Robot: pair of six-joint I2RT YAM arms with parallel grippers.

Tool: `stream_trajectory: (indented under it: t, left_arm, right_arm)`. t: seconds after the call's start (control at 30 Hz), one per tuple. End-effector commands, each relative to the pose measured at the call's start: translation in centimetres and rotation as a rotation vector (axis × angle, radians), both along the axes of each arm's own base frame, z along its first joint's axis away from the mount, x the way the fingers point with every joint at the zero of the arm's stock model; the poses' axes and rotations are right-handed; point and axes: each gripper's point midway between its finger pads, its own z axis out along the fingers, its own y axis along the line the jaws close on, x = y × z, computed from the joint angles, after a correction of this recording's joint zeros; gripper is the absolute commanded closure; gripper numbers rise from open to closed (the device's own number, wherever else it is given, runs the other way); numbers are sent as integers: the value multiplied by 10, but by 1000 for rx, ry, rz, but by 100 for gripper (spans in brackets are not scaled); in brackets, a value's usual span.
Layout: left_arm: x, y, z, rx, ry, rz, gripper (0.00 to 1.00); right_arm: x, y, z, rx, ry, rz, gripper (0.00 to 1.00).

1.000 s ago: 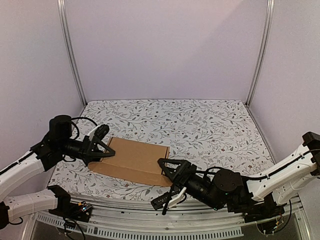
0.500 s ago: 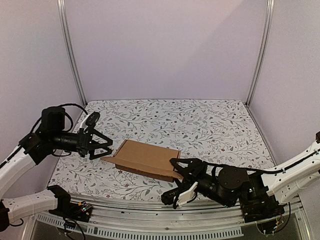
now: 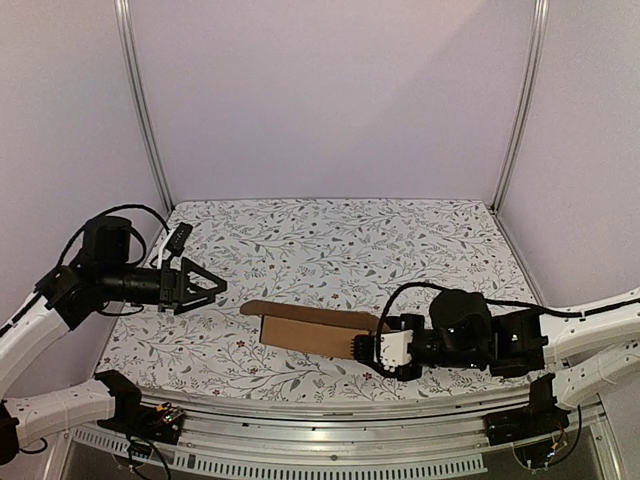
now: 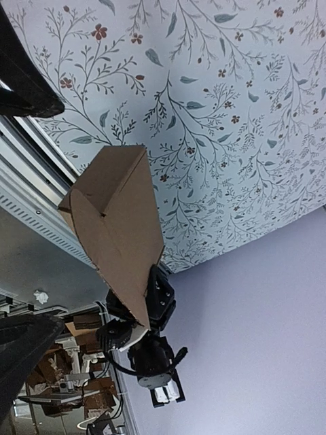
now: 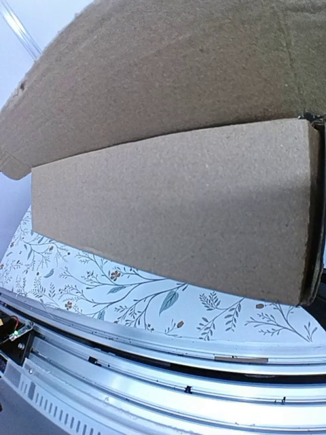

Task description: Fold the paper box

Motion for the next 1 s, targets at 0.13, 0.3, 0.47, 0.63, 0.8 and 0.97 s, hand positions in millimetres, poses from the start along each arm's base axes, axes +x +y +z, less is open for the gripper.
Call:
stream_trajectory:
  t: [0.13,0.3,0.47,0.63,0.8,0.97]
  left_arm:
    - [8,-7,-16,35,-34,8,2]
    - [17,-15,-21,109,-126,33,0]
    - [33,-21,-46,247,-158,53,0]
    - [49,-23,-75,345,-158,66,6]
    - [51,-34,-83,327,-145,34,28]
    - [45,-48,-87,302,-127,-20,45]
  right_arm:
    - [-1,8,-19,148,468,89,66]
    - [3,13,-38,160,597,115,68]
    - [11,14,-59,138,672,116,69]
    - [17,13,-69,130,682,108,68]
    - [18,15,-77,112,684,114,69]
    - [20,17,-83,106,685,109,69]
